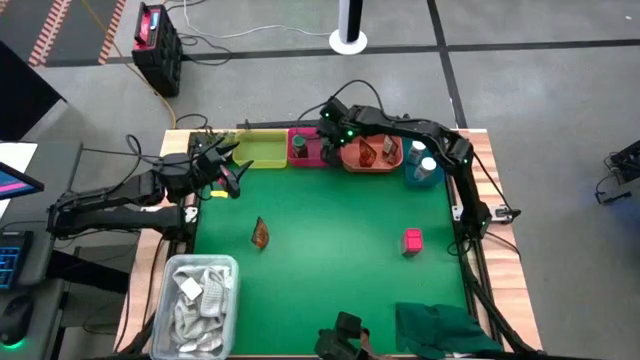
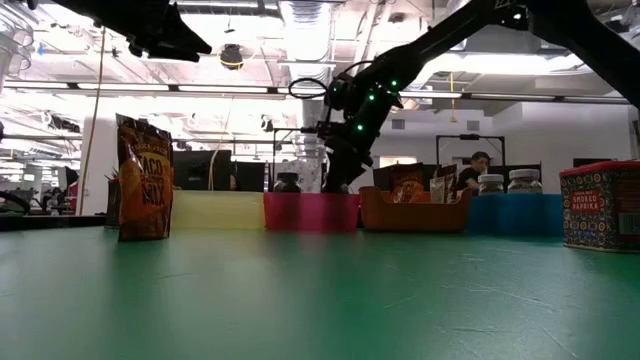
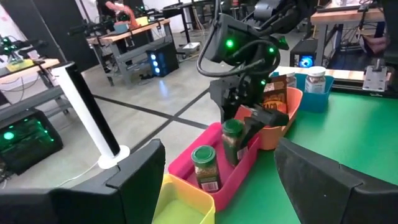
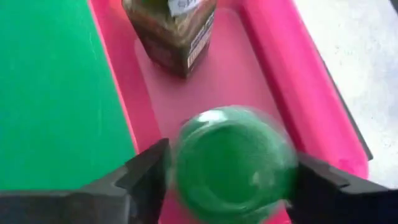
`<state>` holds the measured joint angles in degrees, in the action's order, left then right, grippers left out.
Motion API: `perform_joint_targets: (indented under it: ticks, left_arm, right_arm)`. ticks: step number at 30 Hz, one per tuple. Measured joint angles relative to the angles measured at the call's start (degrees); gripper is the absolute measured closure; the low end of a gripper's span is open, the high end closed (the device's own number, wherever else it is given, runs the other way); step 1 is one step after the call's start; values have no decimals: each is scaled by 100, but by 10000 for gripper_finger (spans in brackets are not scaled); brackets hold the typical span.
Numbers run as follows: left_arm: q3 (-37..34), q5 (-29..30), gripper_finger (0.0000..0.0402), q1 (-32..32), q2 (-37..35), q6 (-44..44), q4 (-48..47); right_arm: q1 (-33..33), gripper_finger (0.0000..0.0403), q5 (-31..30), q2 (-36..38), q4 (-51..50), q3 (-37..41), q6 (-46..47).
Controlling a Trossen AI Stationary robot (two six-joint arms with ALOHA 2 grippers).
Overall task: Sort spices by type
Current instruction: Put the green seasoning bottle into the red bin, then put the right red seasoning can into the yellow bin
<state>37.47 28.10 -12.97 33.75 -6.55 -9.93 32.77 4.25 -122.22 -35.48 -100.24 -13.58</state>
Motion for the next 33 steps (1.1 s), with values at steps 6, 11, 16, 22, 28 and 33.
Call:
perform_joint_targets:
  ticks: [6,11,16,22,28,33]
  left_arm:
    - [0,0,111,0,-1,11,-4]
    - [0,0,111,1,-3,11,-52]
    - [0,0,111,0,-5,11,-169]
    - [0,0,111,0,-49,11,-166]
    - [0,-2,111,0,-43,26,-168]
    - [0,-2,111,0,-40,44,-102]
  right_arm:
    - [-2,86,-2,23,-52,-34,0]
    - [28,86,10,357,-493,-278,1]
    - [123,86,334,1255,-757,72,16]
    - [147,85,898,2791,290,1765,245]
    - [-139,85,1222,4232,1309,3699,966]
    - [-633,85,1240,5265,1853,4888,1441]
